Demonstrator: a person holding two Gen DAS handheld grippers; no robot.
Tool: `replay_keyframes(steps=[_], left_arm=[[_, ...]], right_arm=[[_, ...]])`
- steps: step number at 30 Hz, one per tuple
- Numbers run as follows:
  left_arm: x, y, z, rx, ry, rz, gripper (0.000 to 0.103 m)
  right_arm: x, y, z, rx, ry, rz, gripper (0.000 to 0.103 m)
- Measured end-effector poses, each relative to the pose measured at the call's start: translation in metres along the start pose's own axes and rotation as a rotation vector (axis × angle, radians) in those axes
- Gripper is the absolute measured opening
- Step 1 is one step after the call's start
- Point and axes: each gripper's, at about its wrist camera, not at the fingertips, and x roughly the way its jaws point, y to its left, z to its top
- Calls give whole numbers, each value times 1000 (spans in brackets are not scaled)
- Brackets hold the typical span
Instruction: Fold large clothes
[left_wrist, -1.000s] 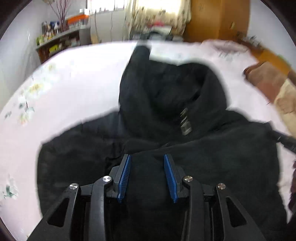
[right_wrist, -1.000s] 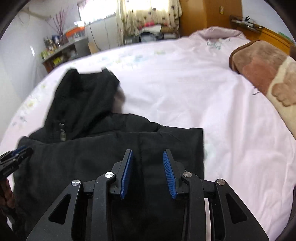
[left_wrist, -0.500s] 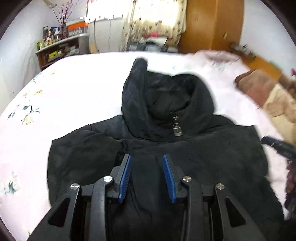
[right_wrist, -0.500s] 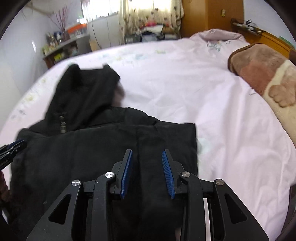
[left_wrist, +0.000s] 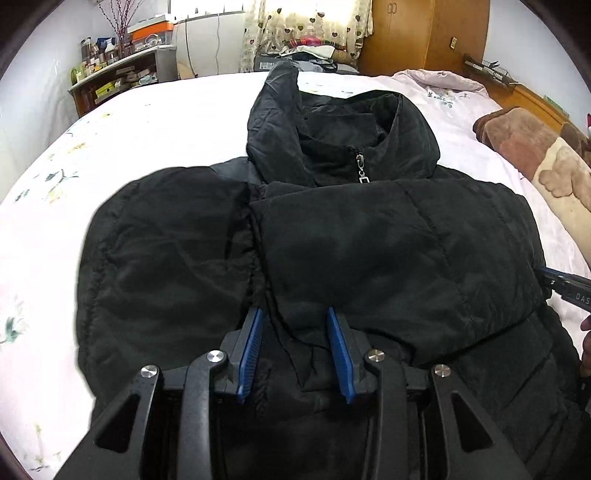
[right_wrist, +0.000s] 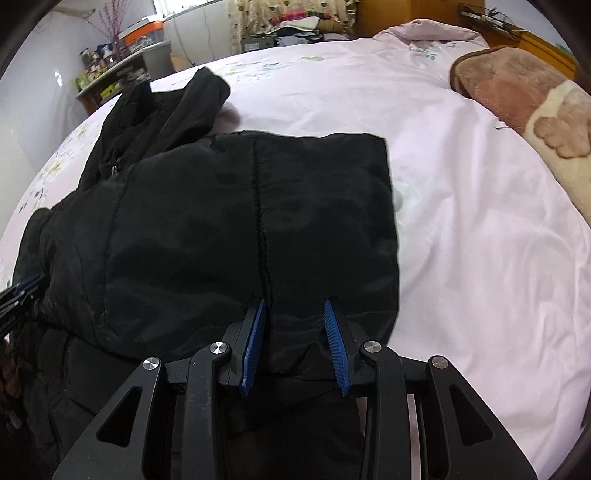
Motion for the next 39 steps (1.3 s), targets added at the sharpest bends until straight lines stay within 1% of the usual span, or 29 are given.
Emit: replay_keyframes(steps=[5, 7, 8, 10, 12, 14, 19, 23, 28, 34, 39], left_arm=[[-54, 2, -4, 7, -45, -3, 39], [-74, 4, -8, -9, -59, -22, 39], [-86, 5, -12, -19, -67, -35, 40], [-111, 6, -21, -24, -80, -38, 46], [-135, 8, -32, -28, -101, -47, 52], [-155, 8, -44, -29, -110, -48, 56], [-187, 12, -69, -46, -113, -60, 57], [-201, 17, -79, -61, -115, -66, 57], [-210, 22, -79, -67, -121, -75, 58], [-203, 24, -58, -70, -136, -82, 59], [-187, 23, -26, -55, -147, -89, 59]], right_arm=[[-52, 6, -9, 15, -60, 21, 35], [-74, 12, -16, 23, -86, 34, 35], [-87, 16, -21, 28, -97, 47, 35], [-109, 25, -33, 32, -117, 64, 35], [-132, 36, -46, 40, -141, 88, 38], [-149, 47, -57, 43, -158, 109, 41], [-179, 76, -84, 12, -168, 142, 41], [-194, 90, -97, -8, -173, 167, 42], [-199, 96, -99, -21, -170, 186, 45], [-191, 98, -85, -21, -173, 195, 46], [-177, 100, -58, -33, -176, 195, 46]])
